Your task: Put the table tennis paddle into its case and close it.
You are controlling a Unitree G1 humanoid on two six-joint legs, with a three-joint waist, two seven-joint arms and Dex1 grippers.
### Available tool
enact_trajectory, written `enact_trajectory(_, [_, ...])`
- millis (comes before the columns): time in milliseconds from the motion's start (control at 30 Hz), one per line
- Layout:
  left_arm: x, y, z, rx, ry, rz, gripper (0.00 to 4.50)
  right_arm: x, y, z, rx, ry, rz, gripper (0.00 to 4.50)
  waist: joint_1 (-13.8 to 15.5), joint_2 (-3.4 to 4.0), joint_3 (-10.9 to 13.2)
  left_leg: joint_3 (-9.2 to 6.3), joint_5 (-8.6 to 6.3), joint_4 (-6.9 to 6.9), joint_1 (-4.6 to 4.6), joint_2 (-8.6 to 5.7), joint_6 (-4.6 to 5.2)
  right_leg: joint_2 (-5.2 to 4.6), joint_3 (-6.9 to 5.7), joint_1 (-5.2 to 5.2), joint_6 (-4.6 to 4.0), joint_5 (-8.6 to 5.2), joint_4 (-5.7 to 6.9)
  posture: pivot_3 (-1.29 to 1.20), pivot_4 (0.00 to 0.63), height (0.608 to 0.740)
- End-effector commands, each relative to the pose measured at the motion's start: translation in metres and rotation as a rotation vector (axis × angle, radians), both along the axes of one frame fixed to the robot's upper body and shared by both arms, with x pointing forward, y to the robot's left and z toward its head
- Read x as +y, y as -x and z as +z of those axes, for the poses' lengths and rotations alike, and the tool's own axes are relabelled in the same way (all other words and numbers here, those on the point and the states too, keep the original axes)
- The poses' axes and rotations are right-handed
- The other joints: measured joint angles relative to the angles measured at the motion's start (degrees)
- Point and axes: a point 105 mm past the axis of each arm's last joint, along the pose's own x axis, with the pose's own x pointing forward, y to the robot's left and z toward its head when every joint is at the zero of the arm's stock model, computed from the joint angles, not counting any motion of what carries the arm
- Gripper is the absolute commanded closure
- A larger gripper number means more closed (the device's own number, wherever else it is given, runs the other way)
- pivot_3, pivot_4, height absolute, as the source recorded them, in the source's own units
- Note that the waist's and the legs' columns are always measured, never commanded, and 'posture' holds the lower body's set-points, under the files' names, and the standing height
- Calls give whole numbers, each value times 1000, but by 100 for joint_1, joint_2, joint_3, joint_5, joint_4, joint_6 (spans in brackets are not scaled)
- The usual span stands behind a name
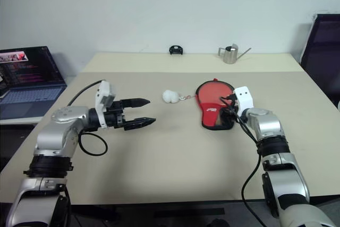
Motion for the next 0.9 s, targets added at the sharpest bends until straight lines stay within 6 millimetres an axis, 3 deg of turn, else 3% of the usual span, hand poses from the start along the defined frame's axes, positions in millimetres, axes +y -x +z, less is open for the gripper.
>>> enact_trajectory(33, [-7,2,14,-57,9,-29,0,-3,-6,18,-72,20,-4,412,-2,0,0,0,0,0,0,0,0,0,0,0,0,0,0,0,150,740])
enact_trajectory(67, [-7,2,15,-58,10,-30,0,-3,-6,17,-66,14,-5,91,-2,0,0,0,0,0,0,0,0,0,0,0,0,0,1,0,150,740])
enact_trajectory(367, [-15,-3,18,-73,20,-40,0,0,-9,-8,35,-99,-41,91,-16,0,0,0,0,0,2,0,0,0,0,2,0,0,1,0,150,740])
enact_trajectory(567, [-18,-4,20,-81,22,-49,0,3,-13,-22,66,-78,-30,91,-45,-1,-1,6,0,0,15,1,0,1,6,8,0,0,6,0,150,740])
enact_trajectory(667, [-18,-4,20,-81,21,-50,0,9,-13,-27,81,-62,-4,858,-48,-1,-1,6,0,1,21,1,0,1,7,12,0,0,12,0,150,740])
enact_trajectory(900, [-16,-2,20,-82,18,-46,0,18,-13,-34,100,-38,16,3152,-48,-2,-1,5,0,2,28,1,0,1,8,15,0,0,18,0,150,740])
